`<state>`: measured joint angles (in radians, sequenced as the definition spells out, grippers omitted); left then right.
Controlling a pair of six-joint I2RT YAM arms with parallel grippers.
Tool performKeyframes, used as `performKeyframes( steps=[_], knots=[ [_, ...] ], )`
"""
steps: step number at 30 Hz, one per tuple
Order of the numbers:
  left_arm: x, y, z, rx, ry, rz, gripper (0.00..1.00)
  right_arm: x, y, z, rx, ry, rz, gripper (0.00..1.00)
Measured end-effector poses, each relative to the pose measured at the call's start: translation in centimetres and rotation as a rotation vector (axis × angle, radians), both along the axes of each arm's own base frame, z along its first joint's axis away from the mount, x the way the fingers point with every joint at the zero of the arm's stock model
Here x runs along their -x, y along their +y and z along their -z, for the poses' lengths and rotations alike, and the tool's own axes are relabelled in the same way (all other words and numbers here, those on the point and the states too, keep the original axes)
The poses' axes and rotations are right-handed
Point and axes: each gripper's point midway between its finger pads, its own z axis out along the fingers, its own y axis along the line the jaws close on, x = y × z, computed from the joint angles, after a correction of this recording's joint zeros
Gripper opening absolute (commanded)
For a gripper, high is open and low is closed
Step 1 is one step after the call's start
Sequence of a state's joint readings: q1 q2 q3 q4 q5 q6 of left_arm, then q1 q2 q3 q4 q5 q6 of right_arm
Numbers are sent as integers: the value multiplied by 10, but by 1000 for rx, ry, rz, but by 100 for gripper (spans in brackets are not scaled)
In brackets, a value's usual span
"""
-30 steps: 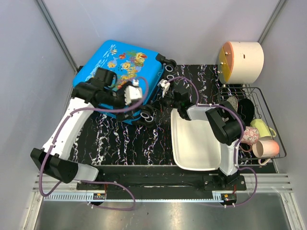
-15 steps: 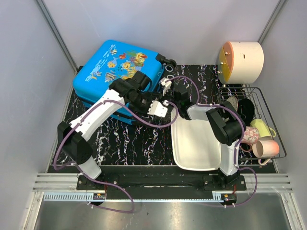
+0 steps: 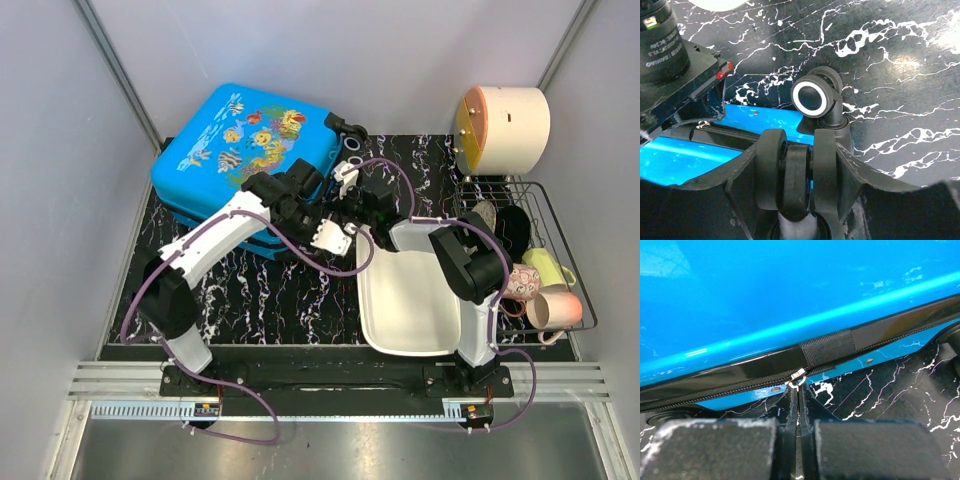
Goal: Open, take out, and arrange the luggage
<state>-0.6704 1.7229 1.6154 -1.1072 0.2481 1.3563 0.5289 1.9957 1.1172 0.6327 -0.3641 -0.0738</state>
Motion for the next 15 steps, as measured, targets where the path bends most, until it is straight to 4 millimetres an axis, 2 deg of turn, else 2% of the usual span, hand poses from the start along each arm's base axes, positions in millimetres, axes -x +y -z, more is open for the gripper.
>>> performKeyframes(
  steps=[3,7,15],
  knots=[
    [4,5,-2,21,-43,6,14,-1,-2,-2,21,-53,1,0],
    [23,27,-2,5,-55,11,5,-4,-6,-3,50,-117,3,0],
    [54,74,0,-28,9,-10,0,-16,-22,-7,87,-217,35,0]
  ],
)
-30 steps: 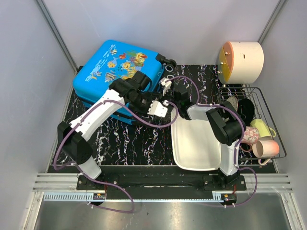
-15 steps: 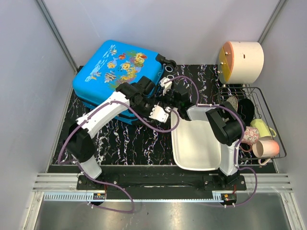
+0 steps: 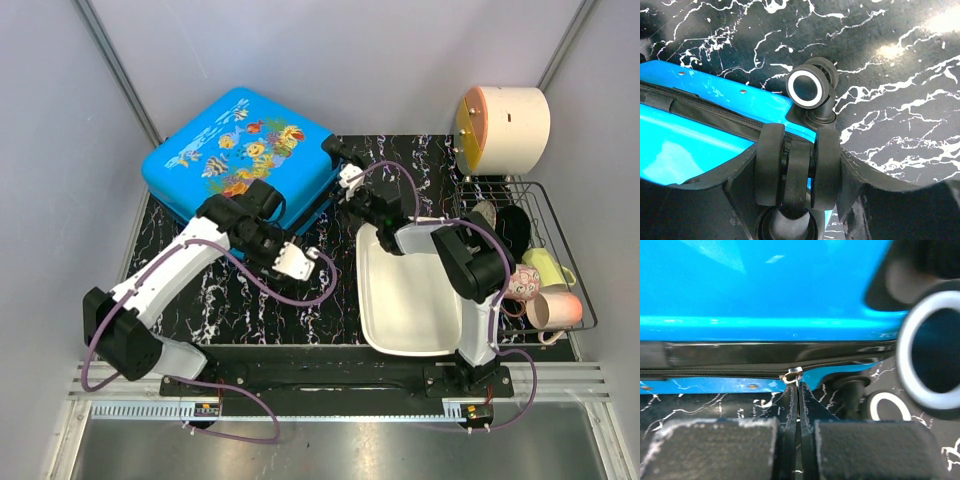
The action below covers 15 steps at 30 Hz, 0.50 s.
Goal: Open, take out, and arrange the luggage
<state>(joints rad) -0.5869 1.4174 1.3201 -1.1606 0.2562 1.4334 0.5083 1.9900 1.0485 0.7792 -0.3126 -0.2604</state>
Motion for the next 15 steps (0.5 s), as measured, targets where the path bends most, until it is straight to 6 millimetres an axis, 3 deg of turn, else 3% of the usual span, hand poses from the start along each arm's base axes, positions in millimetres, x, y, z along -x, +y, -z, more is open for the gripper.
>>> performKeyframes(
  steps=[9,15],
  knots=[
    [17,26,4,-7,-51,54,0,-24,-46,-5,-7,-45,21,0],
    [17,27,5,-6,-61,72,0,-34,-58,-8,-32,-79,-31,0]
  ],
)
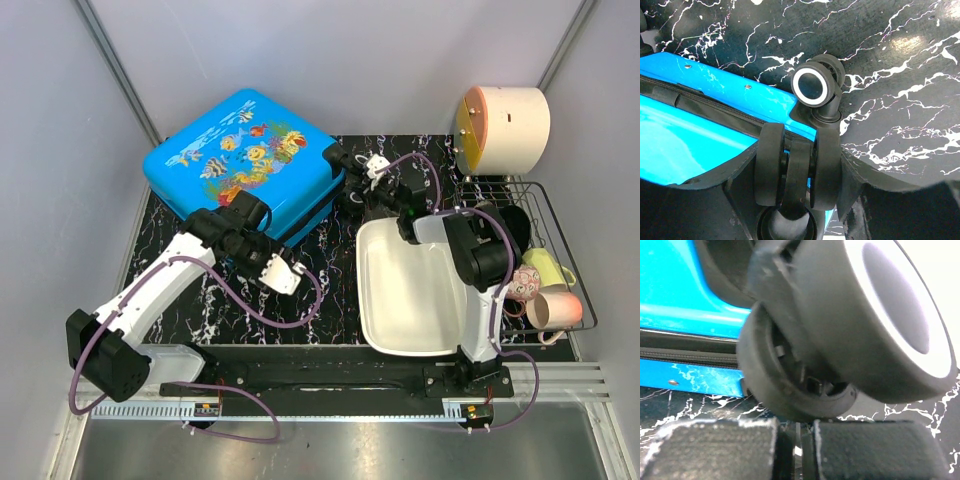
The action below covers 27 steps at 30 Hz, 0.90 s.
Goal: Open, take out, and arrange the luggage
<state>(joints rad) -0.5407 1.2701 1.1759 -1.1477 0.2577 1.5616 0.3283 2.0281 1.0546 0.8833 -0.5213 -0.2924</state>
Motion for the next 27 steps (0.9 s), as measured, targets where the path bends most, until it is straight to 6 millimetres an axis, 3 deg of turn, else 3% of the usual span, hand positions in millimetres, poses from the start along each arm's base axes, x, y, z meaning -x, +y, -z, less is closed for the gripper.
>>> performKeyframes(
  steps=[14,27],
  knots=[
    [0,2,4,20,-71,47,0,-42,0,1,-47,-67,-198,0],
    [1,5,12,0,-89,94,0,-83,25,-8,-127,-98,-317,0]
  ],
)
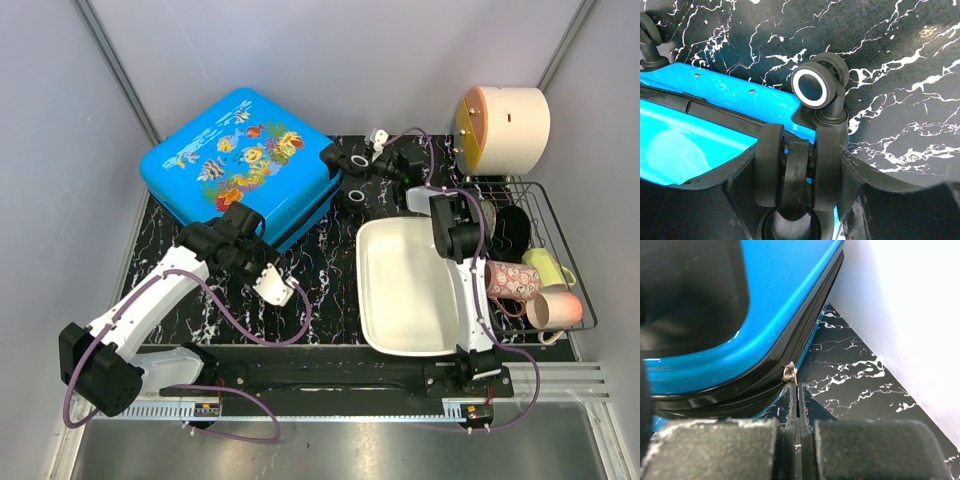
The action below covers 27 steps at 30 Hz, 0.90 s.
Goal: Open, take out, and arrange the luggage
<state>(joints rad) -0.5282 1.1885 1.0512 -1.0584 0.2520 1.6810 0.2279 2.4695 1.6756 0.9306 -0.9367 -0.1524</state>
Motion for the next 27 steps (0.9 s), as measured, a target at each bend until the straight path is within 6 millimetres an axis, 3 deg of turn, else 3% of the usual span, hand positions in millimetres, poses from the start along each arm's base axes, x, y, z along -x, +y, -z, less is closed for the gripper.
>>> performKeyframes(
  steps=[12,17,18,19,20,21,23,24,25,27],
  knots=[
    [1,0,6,-17,13,23,0,-20,27,1,-33,-21,-54,0],
    [0,0,6,-15,14,17,23,-24,38,3,-47,-6,-24,0],
    [0,-1,6,-13,14,12,39,-24,40,4,-49,-1,-17,1],
    [0,-1,6,-8,14,3,45,-25,40,5,-51,8,-5,5],
    [-1,-1,6,-1,11,-9,55,-26,40,7,-52,15,4,21],
    [-1,-1,5,4,8,-17,67,-26,40,10,-52,23,17,29],
    [-2,-1,3,20,5,-49,76,-29,35,15,-47,53,65,50],
    [-2,4,4,7,13,-87,94,-28,32,20,-37,77,86,56],
    [-1,9,8,-5,37,-134,99,-28,27,24,-25,97,125,58],
    [3,17,12,-24,79,-212,99,-28,13,25,-6,130,175,69]
  ],
)
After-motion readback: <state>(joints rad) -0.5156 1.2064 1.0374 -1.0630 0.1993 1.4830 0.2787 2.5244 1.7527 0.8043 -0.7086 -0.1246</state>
